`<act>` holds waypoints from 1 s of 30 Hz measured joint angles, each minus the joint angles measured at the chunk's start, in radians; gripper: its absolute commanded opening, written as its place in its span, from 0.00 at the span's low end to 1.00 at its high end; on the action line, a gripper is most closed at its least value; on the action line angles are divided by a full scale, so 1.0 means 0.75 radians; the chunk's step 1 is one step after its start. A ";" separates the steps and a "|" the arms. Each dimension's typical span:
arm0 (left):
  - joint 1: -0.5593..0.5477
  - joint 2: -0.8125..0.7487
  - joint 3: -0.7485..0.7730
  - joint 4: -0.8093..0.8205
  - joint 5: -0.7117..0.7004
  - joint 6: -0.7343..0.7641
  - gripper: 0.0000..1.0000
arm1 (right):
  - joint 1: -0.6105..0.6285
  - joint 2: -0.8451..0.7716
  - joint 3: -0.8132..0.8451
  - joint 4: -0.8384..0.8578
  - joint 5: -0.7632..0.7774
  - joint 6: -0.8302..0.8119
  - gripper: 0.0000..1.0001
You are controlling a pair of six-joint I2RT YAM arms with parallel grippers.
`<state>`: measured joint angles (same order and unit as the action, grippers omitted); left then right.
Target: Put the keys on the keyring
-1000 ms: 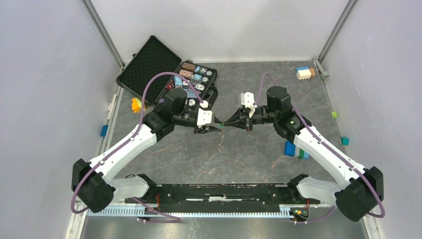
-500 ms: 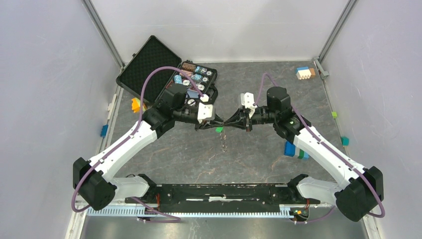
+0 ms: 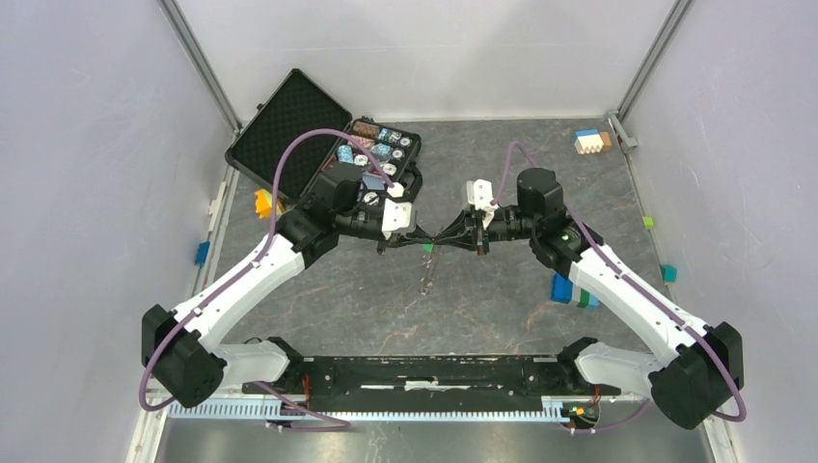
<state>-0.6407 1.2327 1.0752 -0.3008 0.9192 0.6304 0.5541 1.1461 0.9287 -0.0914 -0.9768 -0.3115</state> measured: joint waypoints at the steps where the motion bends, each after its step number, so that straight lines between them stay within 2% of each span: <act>1: 0.000 0.000 -0.001 0.001 0.000 -0.002 0.02 | 0.000 0.000 -0.001 0.000 0.001 0.000 0.00; 9: 0.004 -0.001 -0.010 0.022 -0.004 -0.152 0.02 | 0.000 -0.011 -0.039 0.042 0.003 -0.015 0.00; 16: 0.007 0.000 -0.025 0.062 -0.013 -0.297 0.02 | 0.000 -0.020 -0.061 0.062 0.030 -0.036 0.05; 26: -0.001 0.000 -0.016 0.028 -0.071 -0.284 0.02 | 0.002 -0.012 -0.067 0.050 0.084 -0.045 0.12; 30: -0.020 0.000 0.018 -0.042 -0.109 -0.228 0.02 | 0.003 0.011 -0.067 0.015 0.111 -0.046 0.10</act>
<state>-0.6556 1.2327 1.0885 -0.3321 0.8371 0.4595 0.5564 1.1545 0.8783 -0.0803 -0.8936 -0.3462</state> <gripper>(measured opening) 0.037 0.116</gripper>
